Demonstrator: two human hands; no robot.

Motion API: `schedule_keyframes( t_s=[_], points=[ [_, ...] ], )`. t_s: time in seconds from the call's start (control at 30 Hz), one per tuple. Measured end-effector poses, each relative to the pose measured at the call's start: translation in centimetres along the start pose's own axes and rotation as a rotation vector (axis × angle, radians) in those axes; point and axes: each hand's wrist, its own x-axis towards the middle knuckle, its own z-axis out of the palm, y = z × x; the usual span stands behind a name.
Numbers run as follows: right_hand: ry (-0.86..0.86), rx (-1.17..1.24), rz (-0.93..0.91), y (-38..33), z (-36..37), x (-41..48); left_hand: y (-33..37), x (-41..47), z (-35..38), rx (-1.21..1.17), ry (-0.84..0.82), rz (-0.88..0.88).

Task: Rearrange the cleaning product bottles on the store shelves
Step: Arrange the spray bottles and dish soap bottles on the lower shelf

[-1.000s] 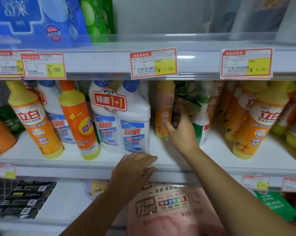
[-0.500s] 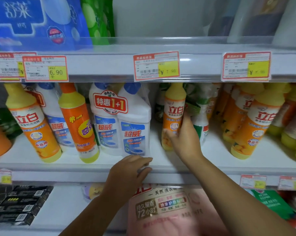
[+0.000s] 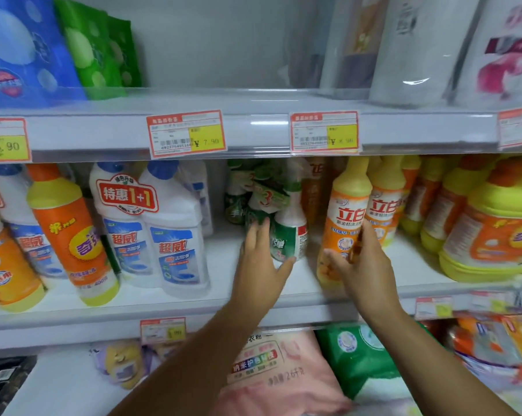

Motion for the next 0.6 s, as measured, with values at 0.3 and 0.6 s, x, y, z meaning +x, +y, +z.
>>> schedule_keyframes(
  t_s=[0.3, 0.6],
  points=[
    [-0.026, 0.053, 0.031, 1.7, 0.1, -0.2, 0.3, 3.6, 4.7, 0.026, 0.139, -0.114],
    [-0.049, 0.094, 0.024, 2.2, 0.5, 0.2, -0.3, 4.1, 4.7, 0.073, 0.181, -0.083]
  ],
)
